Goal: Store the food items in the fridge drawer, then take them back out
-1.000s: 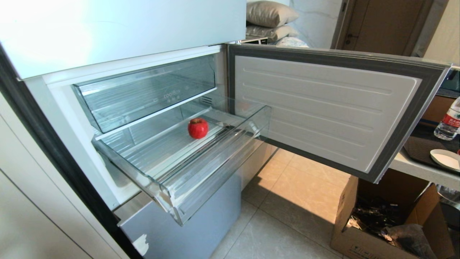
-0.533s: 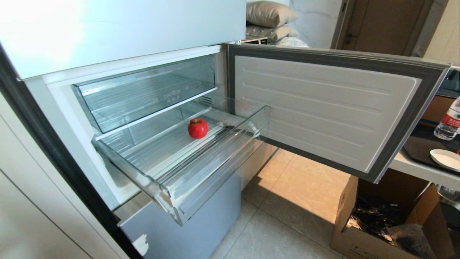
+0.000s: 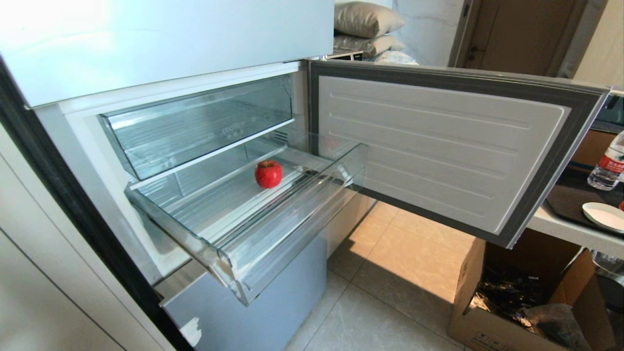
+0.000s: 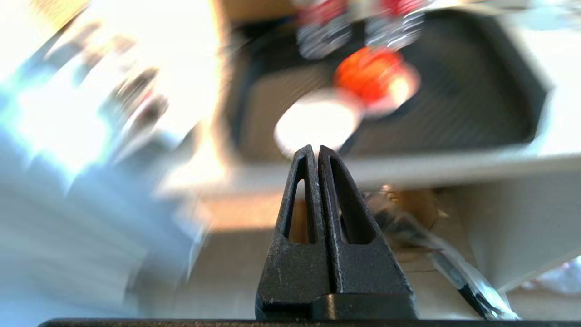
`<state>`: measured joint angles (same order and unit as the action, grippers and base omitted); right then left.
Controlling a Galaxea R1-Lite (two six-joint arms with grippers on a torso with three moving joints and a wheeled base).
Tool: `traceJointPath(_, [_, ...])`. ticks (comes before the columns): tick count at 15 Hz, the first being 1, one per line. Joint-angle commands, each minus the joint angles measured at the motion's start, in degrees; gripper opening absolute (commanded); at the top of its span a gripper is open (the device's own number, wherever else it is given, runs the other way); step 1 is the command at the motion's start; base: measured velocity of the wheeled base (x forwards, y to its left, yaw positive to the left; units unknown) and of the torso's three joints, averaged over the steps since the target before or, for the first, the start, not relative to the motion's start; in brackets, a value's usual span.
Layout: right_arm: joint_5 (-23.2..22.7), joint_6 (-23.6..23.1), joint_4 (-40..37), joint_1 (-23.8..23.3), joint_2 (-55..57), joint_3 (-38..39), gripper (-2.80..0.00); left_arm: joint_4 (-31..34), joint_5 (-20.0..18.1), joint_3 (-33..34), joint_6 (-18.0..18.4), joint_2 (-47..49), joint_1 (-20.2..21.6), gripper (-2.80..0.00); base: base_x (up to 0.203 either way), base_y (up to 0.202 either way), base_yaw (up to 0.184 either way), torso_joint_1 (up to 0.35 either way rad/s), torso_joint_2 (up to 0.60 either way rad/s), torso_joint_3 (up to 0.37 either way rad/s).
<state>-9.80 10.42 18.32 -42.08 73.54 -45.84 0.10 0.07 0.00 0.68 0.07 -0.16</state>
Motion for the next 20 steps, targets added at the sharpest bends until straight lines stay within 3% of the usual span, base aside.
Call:
traceJointPath(1, [-0.42, -1.90, 1.24, 7.43, -18.86, 13.42, -2.80, -0.01, 0.01, 0.00, 0.02, 0.01, -0.02, -2.80, 0.000, 0.000, 0.000, 0.000, 0.00, 0.000])
traceJointPath(4, [-0.82, -7.82, 1.80, 28.88, -36.31, 33.83, -2.80, -0.01, 0.01, 0.00, 0.02, 0.01, -0.02, -2.80, 0.000, 0.000, 0.000, 0.000, 0.00, 0.000])
traceJointPath(6, [0.10, -12.28, -0.71, 37.24, -47.05, 42.38, -2.80, -0.01, 0.01, -0.03, 0.02, 0.01, -0.02, -2.80, 0.000, 0.000, 0.000, 0.000, 0.00, 0.000])
traceJointPath(10, [1.82, -17.23, -10.98, 40.42, -67.09, 44.63, -2.80, -0.01, 0.01, 0.00, -0.07, 0.01, -0.02, -2.80, 0.000, 0.000, 0.000, 0.000, 0.00, 0.000])
traceJointPath(12, [4.78, -18.26, -13.45, 41.28, -73.38, 45.36, -2.80, -0.01, 0.01, 0.00, -0.16, 0.01, -0.02, -2.80, 0.000, 0.000, 0.000, 0.000, 0.00, 0.000])
traceJointPath(14, [8.22, -18.56, -18.90, 41.80, -73.47, 45.83, -2.80, -0.01, 0.01, 0.00, -0.16, 0.01, -0.02, -2.80, 0.000, 0.000, 0.000, 0.000, 0.00, 0.000])
traceJointPath(20, [8.22, -17.63, -18.85, 41.82, -73.46, 45.84, -2.80, -0.01, 0.01, -0.03, -0.16, 0.01, -0.02, -2.80, 0.000, 0.000, 0.000, 0.000, 0.00, 0.000])
